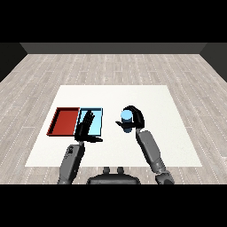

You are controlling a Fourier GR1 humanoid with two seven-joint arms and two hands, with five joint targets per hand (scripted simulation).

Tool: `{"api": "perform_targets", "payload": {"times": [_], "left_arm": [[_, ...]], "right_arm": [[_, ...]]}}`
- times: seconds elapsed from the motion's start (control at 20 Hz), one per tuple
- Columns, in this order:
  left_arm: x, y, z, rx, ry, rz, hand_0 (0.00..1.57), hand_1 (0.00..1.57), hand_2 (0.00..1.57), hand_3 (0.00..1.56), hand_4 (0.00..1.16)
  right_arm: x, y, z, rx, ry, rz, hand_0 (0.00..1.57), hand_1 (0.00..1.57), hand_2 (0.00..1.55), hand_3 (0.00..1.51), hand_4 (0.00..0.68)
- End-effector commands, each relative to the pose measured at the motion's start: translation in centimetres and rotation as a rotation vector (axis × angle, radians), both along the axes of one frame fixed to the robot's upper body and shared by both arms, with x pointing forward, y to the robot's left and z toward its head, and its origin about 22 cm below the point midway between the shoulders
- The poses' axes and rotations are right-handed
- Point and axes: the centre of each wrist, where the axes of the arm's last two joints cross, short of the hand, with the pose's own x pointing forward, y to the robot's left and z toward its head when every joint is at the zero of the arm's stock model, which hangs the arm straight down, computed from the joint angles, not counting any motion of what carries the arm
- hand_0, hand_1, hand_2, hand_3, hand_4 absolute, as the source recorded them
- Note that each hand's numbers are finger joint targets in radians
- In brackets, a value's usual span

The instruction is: Pick the blue can and put it in the blue box

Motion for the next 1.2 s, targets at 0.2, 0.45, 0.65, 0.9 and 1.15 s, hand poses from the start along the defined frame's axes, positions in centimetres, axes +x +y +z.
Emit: {"api": "perform_targets", "payload": {"times": [0.2, 0.45, 0.65, 0.9, 1.15], "left_arm": [[0.9, -3.5, -0.5, 0.063, 0.052, -0.035, 0.0, 0.0, 0.0, 0.0, 0.0], [-0.2, -5.2, -1.8, 0.1, 0.047, -0.021, 0.0, 0.0, 0.0, 0.0, 0.0], [1.9, -6.1, -2.4, 0.106, 0.054, -0.041, 0.0, 0.0, 0.0, 0.0, 0.0], [3.0, -6.1, -2.3, 0.097, 0.075, -0.07, 0.0, 0.0, 0.0, 0.0, 0.0], [1.7, -8.6, -2.6, 0.1, 0.096, -0.069, 0.0, 0.0, 0.0, 0.0, 0.0]], "right_arm": [[-0.5, 1.3, 1.4, -0.024, -0.008, 0.041, 1.45, 1.45, 1.47, 1.43, 0.615], [0.5, 3.7, 0.8, -0.029, -0.015, 0.055, 1.44, 1.44, 1.45, 1.43, 0.606], [0.3, 3.8, 1.7, -0.039, -0.06, 0.089, 1.43, 1.43, 1.45, 1.42, 0.617], [-0.7, 2.4, 1.0, -0.021, -0.054, 0.1, 1.43, 1.43, 1.46, 1.43, 0.614], [-1.6, 4.8, 2.2, -0.032, -0.061, 0.129, 1.43, 1.43, 1.46, 1.42, 0.614]]}}
